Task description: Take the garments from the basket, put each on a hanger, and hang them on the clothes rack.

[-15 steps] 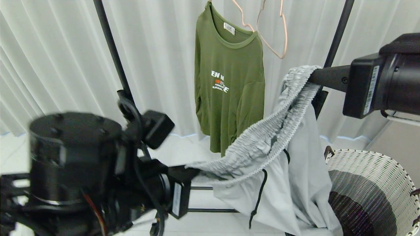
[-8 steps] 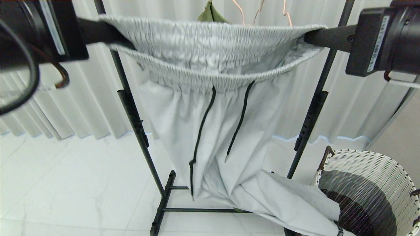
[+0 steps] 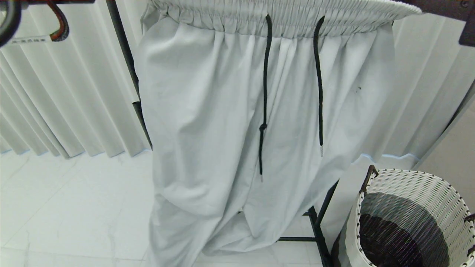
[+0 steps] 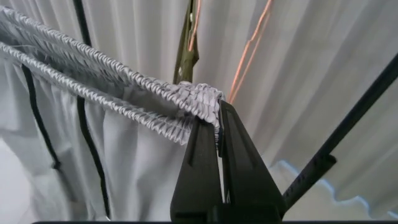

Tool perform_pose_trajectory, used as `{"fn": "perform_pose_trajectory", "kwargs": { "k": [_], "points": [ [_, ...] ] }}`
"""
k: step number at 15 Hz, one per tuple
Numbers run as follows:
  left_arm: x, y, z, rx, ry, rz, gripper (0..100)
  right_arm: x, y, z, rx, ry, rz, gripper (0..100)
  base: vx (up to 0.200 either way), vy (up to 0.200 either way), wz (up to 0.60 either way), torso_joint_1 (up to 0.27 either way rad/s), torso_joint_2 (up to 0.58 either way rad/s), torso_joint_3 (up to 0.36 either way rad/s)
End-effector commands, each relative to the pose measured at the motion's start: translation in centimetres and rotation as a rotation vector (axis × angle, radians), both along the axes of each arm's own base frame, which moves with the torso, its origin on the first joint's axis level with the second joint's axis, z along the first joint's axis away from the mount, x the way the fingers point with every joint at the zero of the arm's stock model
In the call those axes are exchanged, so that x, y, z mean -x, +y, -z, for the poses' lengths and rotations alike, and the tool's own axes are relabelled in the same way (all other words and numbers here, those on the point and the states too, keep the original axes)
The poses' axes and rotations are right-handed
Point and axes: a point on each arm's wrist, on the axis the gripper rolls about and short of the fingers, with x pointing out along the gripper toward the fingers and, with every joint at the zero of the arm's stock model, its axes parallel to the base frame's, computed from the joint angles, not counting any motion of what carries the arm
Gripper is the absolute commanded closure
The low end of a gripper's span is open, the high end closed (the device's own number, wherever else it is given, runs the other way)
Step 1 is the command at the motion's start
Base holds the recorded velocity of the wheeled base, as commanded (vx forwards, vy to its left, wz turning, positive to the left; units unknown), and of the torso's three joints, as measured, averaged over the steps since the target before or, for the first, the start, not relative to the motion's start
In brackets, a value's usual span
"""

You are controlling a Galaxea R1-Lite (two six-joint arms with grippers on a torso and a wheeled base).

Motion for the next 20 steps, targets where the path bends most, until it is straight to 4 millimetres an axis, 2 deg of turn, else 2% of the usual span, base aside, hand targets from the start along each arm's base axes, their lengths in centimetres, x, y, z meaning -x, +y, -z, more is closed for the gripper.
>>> {"fn": "perform_pose_trajectory", "kwargs": {
  "k": [1,3,5,7,9,11,15,20],
  "points": [
    [-0.1,-0.7,0.1,-0.008,0.003,0.02,100,0.5,-0.7,-0.3,-0.012,-0.012,0.002,100,0.0,0.0,0.0,0.0,0.0,0.0],
    [0.6,-1.6,0.5,-0.028,0.011,0.068,100,0.8,-1.2,-0.4,-0.001,-0.01,0.004,100,0.0,0.0,0.0,0.0,0.0,0.0],
    [0.3,-2.7,0.8,-0.081,0.003,0.056,100,1.9,-2.7,-0.4,0.038,0.012,0.002,100,0.0,0.0,0.0,0.0,0.0,0.0],
    [-0.4,-3.4,0.4,-0.096,-0.014,0.046,100,3.6,-4.7,-0.1,0.08,0.045,-0.021,100,0.0,0.0,0.0,0.0,0.0,0.0],
    [-1.3,-4.4,-0.5,-0.075,-0.032,0.039,100,6.1,-6.2,0.5,0.116,0.088,-0.142,100,0.0,0.0,0.0,0.0,0.0,0.0],
    [-2.2,-5.5,-1.3,-0.054,-0.052,0.036,100,7.8,-6.8,1.3,0.135,0.151,-0.292,100,0.0,0.0,0.0,0.0,0.0,0.0],
    [-3.0,-6.4,-1.8,-0.04,-0.062,0.039,100,9.0,-6.2,1.9,0.161,0.199,-0.453,100,0.0,0.0,0.0,0.0,0.0,0.0],
    [-2.2,-5.5,-1.7,-0.062,-0.036,0.032,100,8.9,-6.0,2.1,0.176,0.211,-0.432,100,0.0,0.0,0.0,0.0,0.0,0.0]
  ]
}}
